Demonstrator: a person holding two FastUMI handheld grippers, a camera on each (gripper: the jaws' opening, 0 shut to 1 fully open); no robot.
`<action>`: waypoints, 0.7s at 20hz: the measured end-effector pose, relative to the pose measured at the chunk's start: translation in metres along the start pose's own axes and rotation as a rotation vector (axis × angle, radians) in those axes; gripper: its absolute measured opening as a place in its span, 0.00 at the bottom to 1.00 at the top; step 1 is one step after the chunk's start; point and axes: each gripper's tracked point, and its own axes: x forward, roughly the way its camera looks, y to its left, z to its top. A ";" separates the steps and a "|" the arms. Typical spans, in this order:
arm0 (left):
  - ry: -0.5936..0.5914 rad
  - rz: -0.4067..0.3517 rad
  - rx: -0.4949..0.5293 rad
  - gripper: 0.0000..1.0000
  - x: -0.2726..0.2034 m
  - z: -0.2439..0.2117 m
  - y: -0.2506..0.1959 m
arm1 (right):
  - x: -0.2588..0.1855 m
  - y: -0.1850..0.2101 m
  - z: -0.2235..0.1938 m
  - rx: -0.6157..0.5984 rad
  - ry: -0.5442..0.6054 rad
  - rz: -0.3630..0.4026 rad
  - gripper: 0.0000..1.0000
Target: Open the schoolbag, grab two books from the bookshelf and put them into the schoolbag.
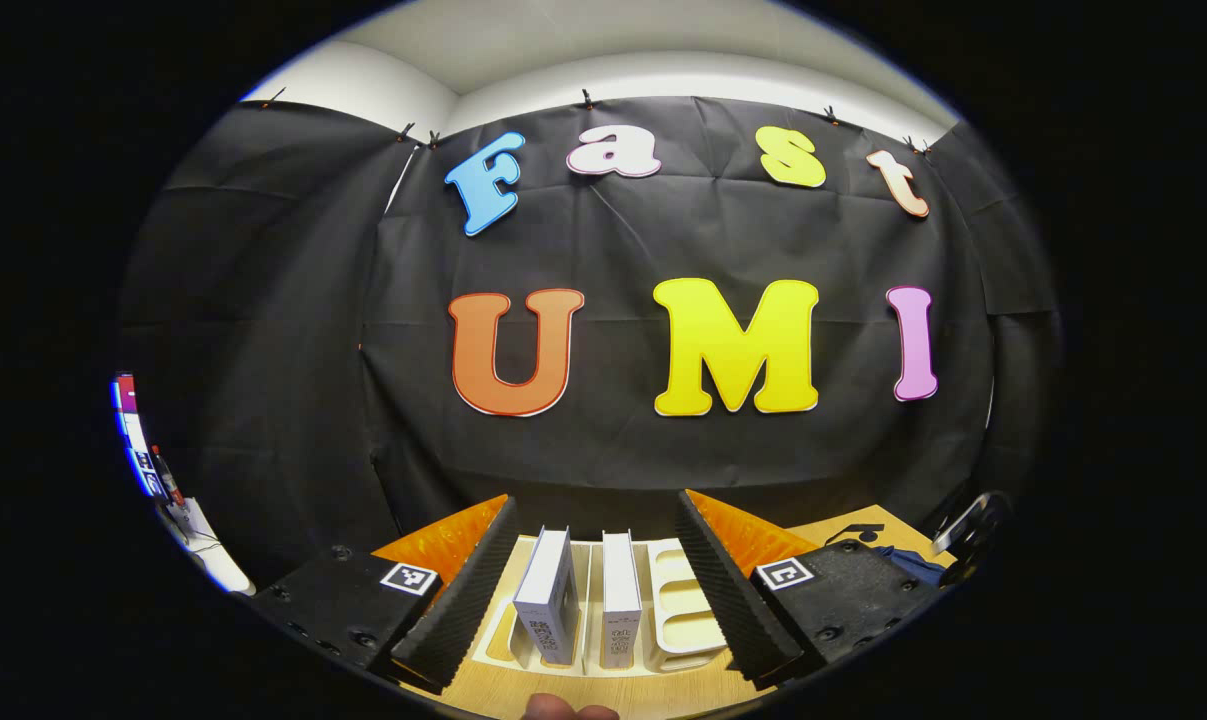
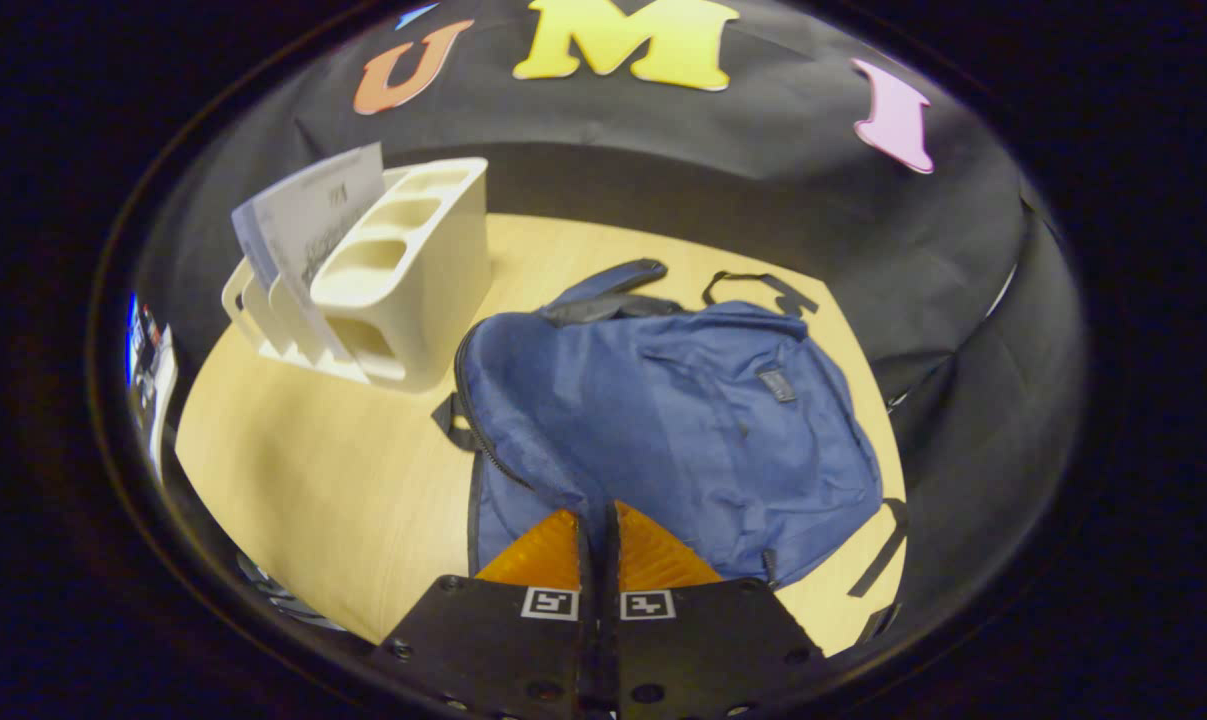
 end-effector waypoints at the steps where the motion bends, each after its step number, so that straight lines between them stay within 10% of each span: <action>1: 0.004 -0.003 -0.001 0.99 0.001 0.000 -0.002 | -0.009 -0.013 0.012 0.018 -0.026 -0.013 0.00; 14: 0.071 -0.044 -0.003 0.99 0.028 -0.006 -0.018 | -0.047 -0.166 0.064 0.238 -0.124 -0.142 0.01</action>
